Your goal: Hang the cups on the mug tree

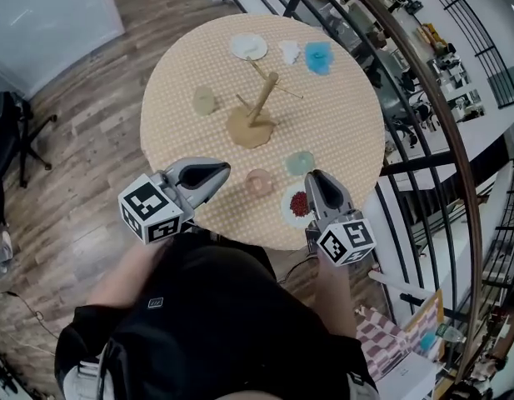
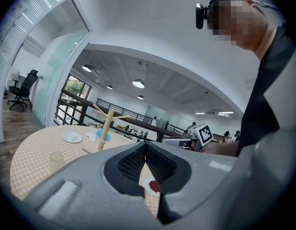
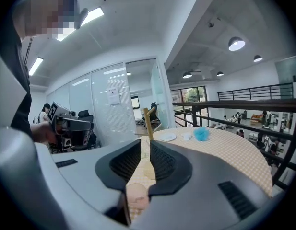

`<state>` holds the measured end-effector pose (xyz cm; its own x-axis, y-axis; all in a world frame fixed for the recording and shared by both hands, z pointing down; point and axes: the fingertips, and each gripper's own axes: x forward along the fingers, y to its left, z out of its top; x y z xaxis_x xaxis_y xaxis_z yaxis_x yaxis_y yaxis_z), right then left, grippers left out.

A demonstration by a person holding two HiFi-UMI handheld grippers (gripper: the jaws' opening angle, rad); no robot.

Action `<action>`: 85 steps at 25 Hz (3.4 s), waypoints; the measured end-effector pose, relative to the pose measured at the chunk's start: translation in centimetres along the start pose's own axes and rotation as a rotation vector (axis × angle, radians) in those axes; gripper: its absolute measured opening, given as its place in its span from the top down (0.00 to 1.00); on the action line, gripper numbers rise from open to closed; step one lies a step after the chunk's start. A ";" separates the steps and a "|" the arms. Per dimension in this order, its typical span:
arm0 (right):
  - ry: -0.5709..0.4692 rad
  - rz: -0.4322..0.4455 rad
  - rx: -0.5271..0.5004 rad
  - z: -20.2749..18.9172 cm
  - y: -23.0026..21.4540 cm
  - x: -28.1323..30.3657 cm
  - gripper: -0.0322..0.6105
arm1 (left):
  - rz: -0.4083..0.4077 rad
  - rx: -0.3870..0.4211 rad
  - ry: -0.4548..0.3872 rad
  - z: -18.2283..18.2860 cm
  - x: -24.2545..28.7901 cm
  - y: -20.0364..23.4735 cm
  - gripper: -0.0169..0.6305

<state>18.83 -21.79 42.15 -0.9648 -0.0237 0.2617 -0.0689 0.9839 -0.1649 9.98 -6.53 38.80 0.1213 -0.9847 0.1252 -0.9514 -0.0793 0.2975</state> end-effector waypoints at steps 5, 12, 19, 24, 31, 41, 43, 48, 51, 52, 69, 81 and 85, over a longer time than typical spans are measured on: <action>0.020 -0.021 -0.003 -2.5 -3.9 1.7 0.81 | -0.010 0.010 -0.002 -1.1 2.7 0.7 0.96; 0.040 -0.021 -0.006 -6.9 -6.0 4.5 0.73 | -0.010 0.033 -0.002 -2.6 4.7 2.1 0.96; 0.060 -0.011 -0.127 -9.5 -7.6 5.7 0.61 | 0.005 0.008 0.030 -4.0 5.6 2.5 0.96; 0.045 -0.007 -0.213 -10.9 -9.7 7.0 0.53 | -0.013 -0.067 0.007 -4.8 6.2 2.8 0.96; 0.043 0.055 -0.235 -14.4 -12.1 9.2 0.38 | 0.018 -0.105 0.004 -6.4 6.7 3.3 0.96; 0.129 0.077 -0.225 -18.3 -13.2 11.6 0.38 | 0.098 -0.129 0.038 -6.1 5.9 2.9 0.96; 0.131 0.071 -0.200 -18.2 -13.6 11.5 0.41 | 0.111 -0.132 0.051 -5.3 5.5 2.3 0.96; 0.141 0.076 -0.133 -16.6 -13.6 10.9 0.42 | 0.150 -0.154 0.057 -2.9 4.7 1.4 0.96; 0.144 0.079 -0.131 -15.1 -12.9 10.0 0.42 | 0.156 -0.159 0.051 -1.6 4.4 0.9 0.96; 0.143 0.079 -0.133 -14.5 -12.7 9.7 0.42 | 0.158 -0.161 0.043 -1.1 4.2 0.8 0.96; 0.036 0.209 -0.176 -3.3 -7.6 9.5 0.42 | 0.233 -0.172 -0.089 1.3 2.2 0.3 0.96; 0.018 0.269 -0.165 -0.8 -5.8 15.7 0.42 | 0.293 -0.204 -0.083 0.8 0.3 3.5 0.96; 0.029 0.282 -0.159 -1.1 -5.4 17.1 0.42 | 0.310 -0.223 -0.087 0.3 -0.4 4.4 0.96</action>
<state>3.02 -27.34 48.60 -0.9324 0.2569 0.2542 0.2432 0.9663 -0.0847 5.67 -6.57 39.77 -0.1960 -0.9668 0.1641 -0.8530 0.2507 0.4578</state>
